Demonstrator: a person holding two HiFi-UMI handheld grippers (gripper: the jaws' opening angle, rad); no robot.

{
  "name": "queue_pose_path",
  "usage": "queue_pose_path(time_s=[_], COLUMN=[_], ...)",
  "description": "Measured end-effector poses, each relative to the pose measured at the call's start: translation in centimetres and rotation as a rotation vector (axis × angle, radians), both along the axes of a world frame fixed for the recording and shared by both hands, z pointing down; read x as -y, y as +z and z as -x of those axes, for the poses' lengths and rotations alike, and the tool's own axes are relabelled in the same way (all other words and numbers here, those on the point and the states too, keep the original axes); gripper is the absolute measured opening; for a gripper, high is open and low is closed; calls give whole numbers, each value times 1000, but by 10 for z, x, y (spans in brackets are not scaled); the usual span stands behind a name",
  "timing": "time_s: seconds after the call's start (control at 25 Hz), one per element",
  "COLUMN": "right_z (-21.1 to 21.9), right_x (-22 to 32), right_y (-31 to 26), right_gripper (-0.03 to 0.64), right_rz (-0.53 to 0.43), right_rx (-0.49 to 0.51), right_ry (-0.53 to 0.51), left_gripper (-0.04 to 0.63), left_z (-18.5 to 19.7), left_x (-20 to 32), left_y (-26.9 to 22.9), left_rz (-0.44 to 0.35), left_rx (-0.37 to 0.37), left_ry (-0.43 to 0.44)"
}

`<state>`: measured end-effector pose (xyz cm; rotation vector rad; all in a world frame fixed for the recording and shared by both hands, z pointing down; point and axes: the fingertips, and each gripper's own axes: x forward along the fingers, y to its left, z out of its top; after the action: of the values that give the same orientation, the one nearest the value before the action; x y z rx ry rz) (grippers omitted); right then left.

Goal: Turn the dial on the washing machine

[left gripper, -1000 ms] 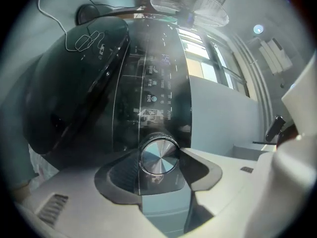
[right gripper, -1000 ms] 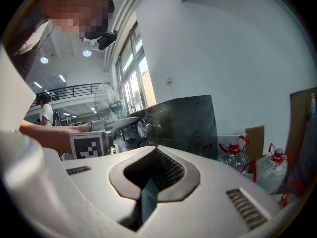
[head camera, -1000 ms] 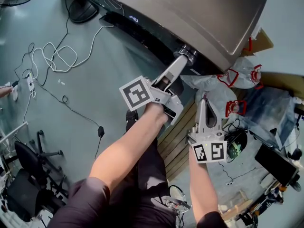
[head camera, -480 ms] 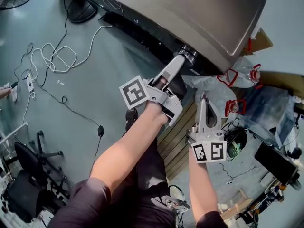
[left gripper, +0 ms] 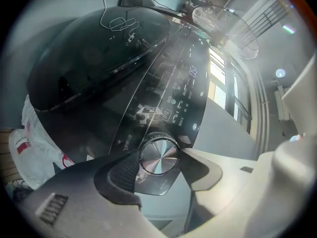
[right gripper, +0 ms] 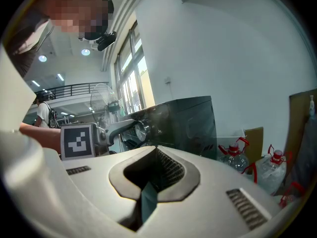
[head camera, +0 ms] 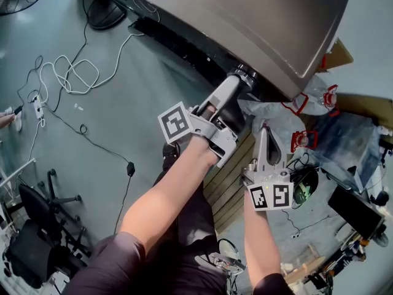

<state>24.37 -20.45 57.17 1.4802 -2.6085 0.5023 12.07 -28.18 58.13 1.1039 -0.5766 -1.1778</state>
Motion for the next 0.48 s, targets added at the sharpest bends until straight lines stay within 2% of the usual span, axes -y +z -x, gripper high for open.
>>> queue_pose_path(time_s=[0.48], right_z=[10], right_x=[0], right_y=[8], right_gripper=[22], right_rz=[22], right_rx=[-25], right_ry=[-10], left_gripper=[268], left_z=[5], left_x=[-1], left_y=[5], left_rz=[24], left_rx=[-171], left_ry=[-8])
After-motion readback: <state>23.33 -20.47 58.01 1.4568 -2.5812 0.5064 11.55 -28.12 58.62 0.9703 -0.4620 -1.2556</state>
